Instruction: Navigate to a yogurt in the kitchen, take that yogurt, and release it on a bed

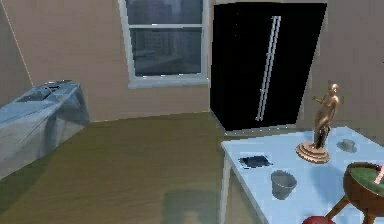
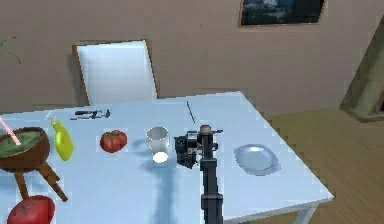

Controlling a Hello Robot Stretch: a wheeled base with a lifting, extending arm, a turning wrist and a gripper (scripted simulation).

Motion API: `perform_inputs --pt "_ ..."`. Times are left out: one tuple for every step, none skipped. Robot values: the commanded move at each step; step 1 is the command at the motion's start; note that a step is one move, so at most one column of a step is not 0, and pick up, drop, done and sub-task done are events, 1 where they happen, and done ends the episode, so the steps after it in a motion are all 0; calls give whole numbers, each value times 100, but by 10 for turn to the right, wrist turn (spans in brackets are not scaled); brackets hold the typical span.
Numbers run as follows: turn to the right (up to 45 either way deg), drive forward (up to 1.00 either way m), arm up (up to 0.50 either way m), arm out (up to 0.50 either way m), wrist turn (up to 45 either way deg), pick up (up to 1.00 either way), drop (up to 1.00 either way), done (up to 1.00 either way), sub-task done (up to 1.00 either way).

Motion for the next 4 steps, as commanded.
perform_inputs --pt "0 0 0 0 0 100 0 0 0" --pt "0 0 10 0 0 0 0 0 0" --pt "0 0 20 0 0 0 0 0 0" --pt "0 0 0 0 -450 0 0 0 0"
